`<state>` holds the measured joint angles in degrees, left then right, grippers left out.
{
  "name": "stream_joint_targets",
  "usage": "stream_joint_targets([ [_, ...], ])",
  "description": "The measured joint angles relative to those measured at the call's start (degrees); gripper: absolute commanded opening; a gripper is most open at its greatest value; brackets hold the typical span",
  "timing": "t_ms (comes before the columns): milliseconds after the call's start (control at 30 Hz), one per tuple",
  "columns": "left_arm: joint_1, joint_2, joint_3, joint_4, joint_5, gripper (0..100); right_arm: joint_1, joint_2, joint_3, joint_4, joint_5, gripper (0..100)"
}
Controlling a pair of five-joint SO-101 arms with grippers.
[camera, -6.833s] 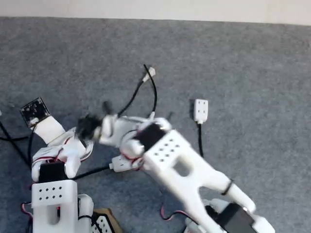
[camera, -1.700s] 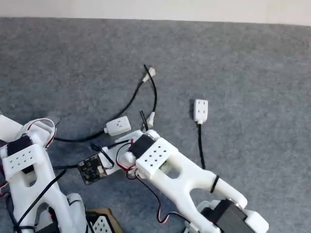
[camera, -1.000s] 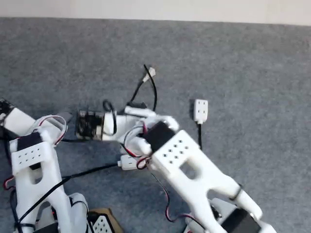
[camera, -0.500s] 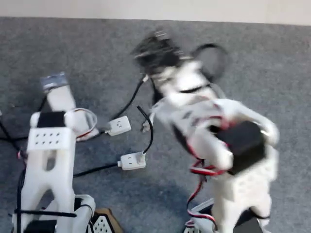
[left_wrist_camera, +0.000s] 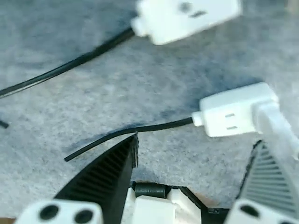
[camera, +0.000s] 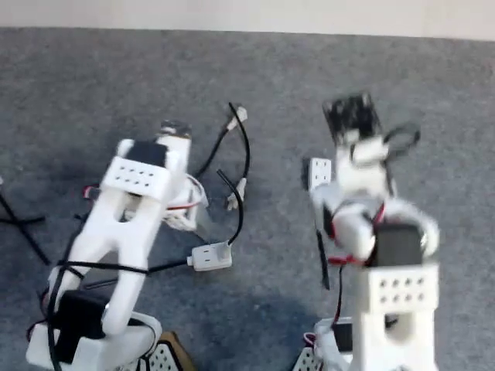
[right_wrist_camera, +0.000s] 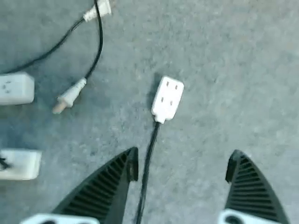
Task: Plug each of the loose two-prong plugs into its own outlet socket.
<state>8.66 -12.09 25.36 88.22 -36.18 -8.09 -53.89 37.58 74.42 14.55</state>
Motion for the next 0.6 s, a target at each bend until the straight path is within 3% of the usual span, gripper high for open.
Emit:
stream_joint_targets([
  [167, 5.9, 0.2, 2.5, -0.1, -4.8, 36, 0.0, -8.4, 28.1, -10.8, -0.1, 29.3],
  [267, 8.4, 0.4, 6.6, -2.2, -6.7, 36, 0.0, -8.4, 32.1, -13.6, 0.5, 29.3],
  [600, 8.5, 0.4, 18.9, -20.5, -7.0, 36, 0.0, -0.5, 41.1, -26.4, 0.5, 29.3],
])
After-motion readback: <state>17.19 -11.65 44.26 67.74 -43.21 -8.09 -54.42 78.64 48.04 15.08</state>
